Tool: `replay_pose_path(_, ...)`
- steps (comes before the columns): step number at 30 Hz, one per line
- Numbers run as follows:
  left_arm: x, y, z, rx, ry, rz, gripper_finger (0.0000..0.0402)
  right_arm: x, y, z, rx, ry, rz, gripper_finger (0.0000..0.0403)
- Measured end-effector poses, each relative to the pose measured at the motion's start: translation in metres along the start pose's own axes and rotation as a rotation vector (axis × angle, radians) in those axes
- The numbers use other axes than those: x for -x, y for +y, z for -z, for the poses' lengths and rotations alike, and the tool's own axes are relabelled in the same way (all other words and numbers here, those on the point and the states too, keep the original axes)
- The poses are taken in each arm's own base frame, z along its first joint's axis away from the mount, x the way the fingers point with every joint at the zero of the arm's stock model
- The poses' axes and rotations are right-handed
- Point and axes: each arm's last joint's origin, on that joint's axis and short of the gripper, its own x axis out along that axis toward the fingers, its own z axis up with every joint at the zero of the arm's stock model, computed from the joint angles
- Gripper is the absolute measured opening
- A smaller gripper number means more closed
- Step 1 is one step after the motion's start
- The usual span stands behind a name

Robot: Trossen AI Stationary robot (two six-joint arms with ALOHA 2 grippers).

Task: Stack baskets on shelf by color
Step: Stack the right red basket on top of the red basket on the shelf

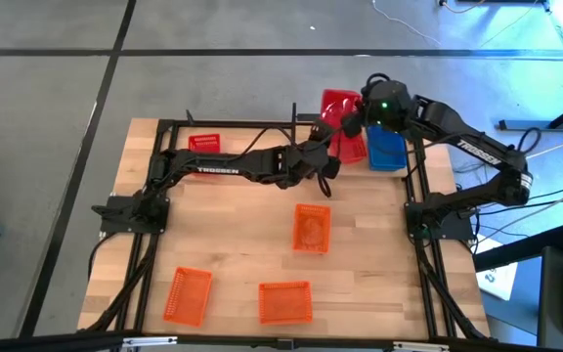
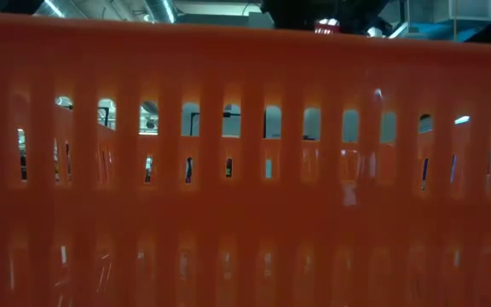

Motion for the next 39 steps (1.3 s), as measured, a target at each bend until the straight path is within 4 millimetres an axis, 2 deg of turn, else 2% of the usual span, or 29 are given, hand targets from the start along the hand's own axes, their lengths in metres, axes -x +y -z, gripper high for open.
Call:
replay_pose_path(5,0.003,0.0,-0.002,0.005,0.0,-0.004,0.0105,-0.012,0.007,-0.002,0.037,0.003,-0.01,0.0)
replay_pose_path(9,0.003,-0.001,-0.002,-0.004,-0.005,0.005,0.0105,-0.009,0.006,-0.004,0.038,-0.024,-0.028,0.0)
replay_pose_path(12,0.003,-0.005,0.002,-0.012,-0.046,0.078,0.0105,-0.003,0.003,-0.005,0.031,-0.033,-0.093,0.0)
replay_pose_path(17,0.004,-0.004,0.006,0.057,-0.075,0.125,0.0105,0.005,-0.002,-0.004,0.023,-0.05,-0.057,0.0)
replay_pose_path(24,0.007,-0.006,0.002,0.145,-0.109,0.15,0.0105,0.003,-0.002,-0.005,0.055,-0.056,-0.022,0.0)
replay_pose_path(28,0.009,-0.005,-0.002,0.253,-0.177,0.174,0.0105,0.002,-0.003,-0.005,0.062,-0.052,-0.01,0.0)
replay_pose_path(33,0.014,0.015,0.0,0.293,-0.157,0.133,0.0105,0.002,-0.004,-0.007,0.04,-0.062,-0.032,0.0)
replay_pose_path(39,0.029,0.045,0.004,0.322,-0.054,0.058,0.0105,-0.004,-0.01,-0.009,-0.054,-0.017,-0.179,0.0)
